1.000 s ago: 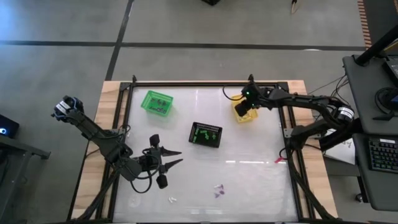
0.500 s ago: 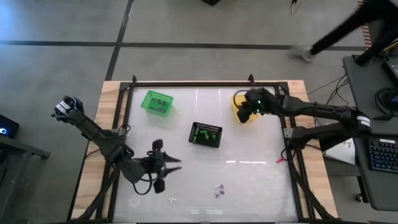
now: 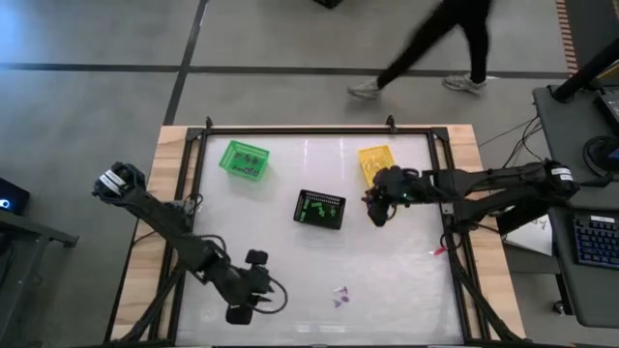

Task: Sort Halloween decoration
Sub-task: Put the white bone toy into the yellow bin

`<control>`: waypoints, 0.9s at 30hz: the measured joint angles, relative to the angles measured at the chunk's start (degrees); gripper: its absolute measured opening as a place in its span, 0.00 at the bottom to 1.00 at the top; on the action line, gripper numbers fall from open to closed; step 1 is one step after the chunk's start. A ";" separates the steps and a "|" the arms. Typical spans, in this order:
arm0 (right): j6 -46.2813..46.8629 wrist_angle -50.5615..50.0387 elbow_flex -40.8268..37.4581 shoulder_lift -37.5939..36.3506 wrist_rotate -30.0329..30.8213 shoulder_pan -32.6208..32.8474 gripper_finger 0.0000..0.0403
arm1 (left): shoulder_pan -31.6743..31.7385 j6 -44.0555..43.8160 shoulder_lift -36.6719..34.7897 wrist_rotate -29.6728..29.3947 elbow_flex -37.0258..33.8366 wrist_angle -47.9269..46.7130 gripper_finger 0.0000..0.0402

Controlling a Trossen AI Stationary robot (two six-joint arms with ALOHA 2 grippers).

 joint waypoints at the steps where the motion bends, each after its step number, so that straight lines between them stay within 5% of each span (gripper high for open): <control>1: 0.81 -0.02 0.00 0.38 0.51 0.97 0.27 | -0.13 -1.03 0.89 0.76 0.00 -0.97 0.24; 10: 3.00 0.02 0.00 3.95 2.52 4.67 0.27 | -1.42 -3.38 5.87 8.06 0.00 -2.49 0.24; 27: 3.81 0.23 0.00 5.07 2.55 4.67 0.27 | -4.10 -7.40 13.76 7.72 1.67 -3.04 0.24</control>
